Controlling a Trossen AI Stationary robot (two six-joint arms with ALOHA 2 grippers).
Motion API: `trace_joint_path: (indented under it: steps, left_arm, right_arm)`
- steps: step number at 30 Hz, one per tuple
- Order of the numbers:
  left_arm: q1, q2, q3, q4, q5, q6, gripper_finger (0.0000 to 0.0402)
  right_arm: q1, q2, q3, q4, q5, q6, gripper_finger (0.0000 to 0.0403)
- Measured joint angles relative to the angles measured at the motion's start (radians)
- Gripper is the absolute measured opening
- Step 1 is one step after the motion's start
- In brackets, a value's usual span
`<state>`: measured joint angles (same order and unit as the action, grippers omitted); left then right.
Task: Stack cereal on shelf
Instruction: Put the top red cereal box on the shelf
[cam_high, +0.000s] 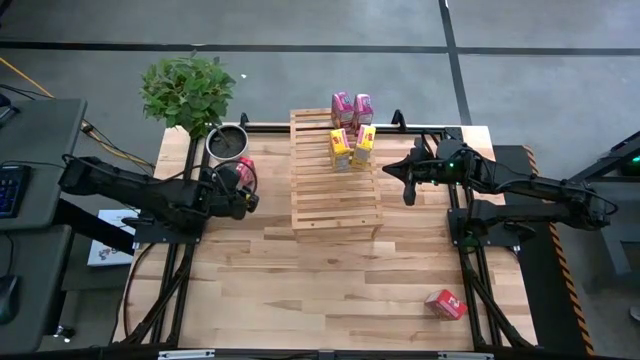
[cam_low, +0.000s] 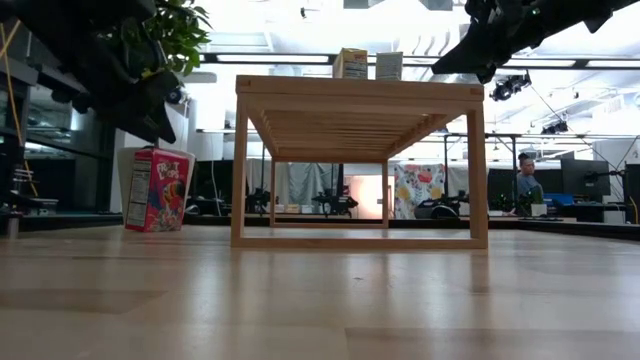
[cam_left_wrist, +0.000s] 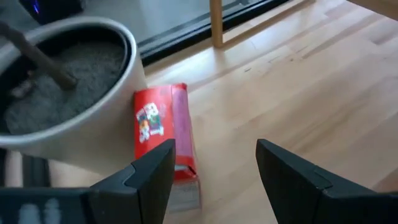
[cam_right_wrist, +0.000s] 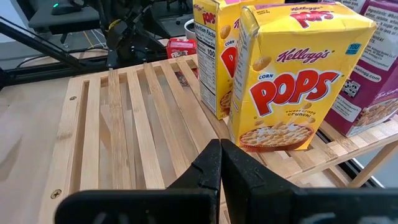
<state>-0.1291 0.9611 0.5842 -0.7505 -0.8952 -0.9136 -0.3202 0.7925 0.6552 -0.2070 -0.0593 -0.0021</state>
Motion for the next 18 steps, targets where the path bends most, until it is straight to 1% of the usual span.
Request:
trace_joint_path:
  steps: [4, 8, 11, 14, 16, 18]
  left_arm:
    - [0.000, 0.000, 0.000, 0.027, -0.007, 0.086, 0.0216]
    - [0.000, -0.002, 0.001, 0.044, -0.045, 0.098, 0.0222]
    - [0.000, -0.006, 0.001, 0.021, -0.057, 0.096, 0.0240]
    - [-0.003, -0.008, 0.001, -0.022, -0.057, 0.063, 0.0269]
    - [-0.003, -0.008, 0.001, -0.024, -0.055, 0.040, 0.0285]
    - [-0.003, -0.008, 0.001, -0.013, -0.039, 0.036, 0.0292]
  right_arm:
    - [0.000, 0.000, 0.000, 0.000, 0.000, 0.003, 0.0000]
    - [0.000, 0.000, 0.000, 0.000, 0.000, 0.003, 0.0000]
    - [0.000, 0.000, 0.000, 0.000, 0.000, 0.003, 0.0000]
    - [0.000, 0.000, 0.000, -0.001, 0.000, 0.003, 0.0000]
    - [0.000, 0.000, 0.000, -0.004, 0.000, 0.003, 0.0000]
    - [0.000, 0.000, 0.000, -0.006, 0.000, 0.003, 0.0000]
